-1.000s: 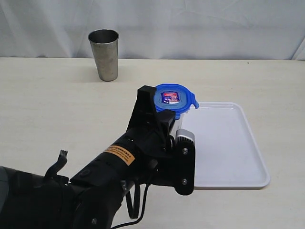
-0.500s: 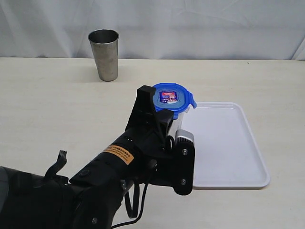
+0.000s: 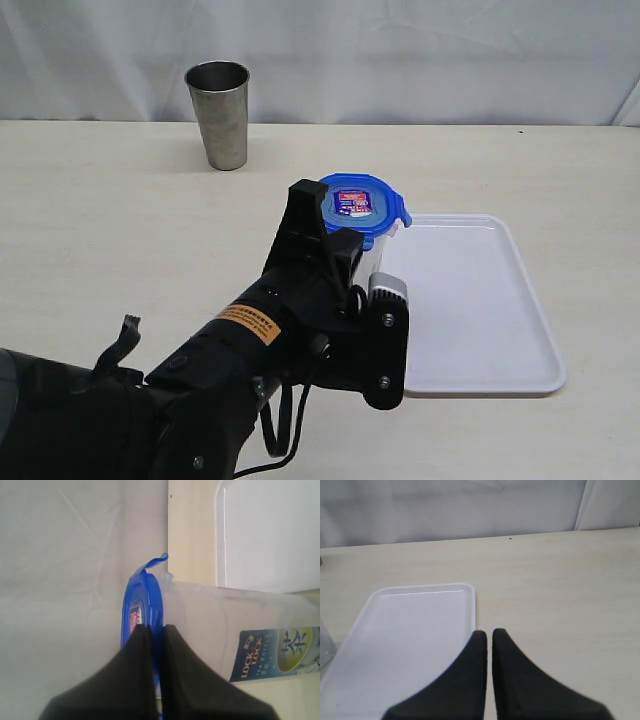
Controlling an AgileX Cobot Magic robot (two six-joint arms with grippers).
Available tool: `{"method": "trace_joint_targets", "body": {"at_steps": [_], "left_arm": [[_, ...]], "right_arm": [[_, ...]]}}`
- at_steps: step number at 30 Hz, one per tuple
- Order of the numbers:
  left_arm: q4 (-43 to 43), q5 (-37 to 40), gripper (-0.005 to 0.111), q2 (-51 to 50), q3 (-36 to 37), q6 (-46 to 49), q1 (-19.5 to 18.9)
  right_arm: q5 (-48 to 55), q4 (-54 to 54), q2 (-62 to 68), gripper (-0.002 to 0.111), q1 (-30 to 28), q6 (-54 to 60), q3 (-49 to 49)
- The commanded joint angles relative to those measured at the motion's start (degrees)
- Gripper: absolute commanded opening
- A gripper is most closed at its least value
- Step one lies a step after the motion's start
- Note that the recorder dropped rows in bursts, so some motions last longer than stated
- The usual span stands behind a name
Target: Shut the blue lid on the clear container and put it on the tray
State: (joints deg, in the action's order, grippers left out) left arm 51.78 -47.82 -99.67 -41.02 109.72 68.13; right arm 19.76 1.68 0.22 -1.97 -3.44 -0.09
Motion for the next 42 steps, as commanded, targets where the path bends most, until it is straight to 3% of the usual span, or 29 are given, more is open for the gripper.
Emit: {"method": "trace_joint_targets", "body": {"at_steps": [1,42], "left_arm": [[0.9,-0.6,0.0,0.2,-0.3,-0.1,0.2],[1.2,-0.7,0.0,0.2,-0.3,0.1,1.2]], "right_arm": [[-0.2,0.1,-0.2,0.004,0.1,0.0,0.1],[-0.2,0.1,-0.2,0.004,0.1,0.0,0.1]]}}
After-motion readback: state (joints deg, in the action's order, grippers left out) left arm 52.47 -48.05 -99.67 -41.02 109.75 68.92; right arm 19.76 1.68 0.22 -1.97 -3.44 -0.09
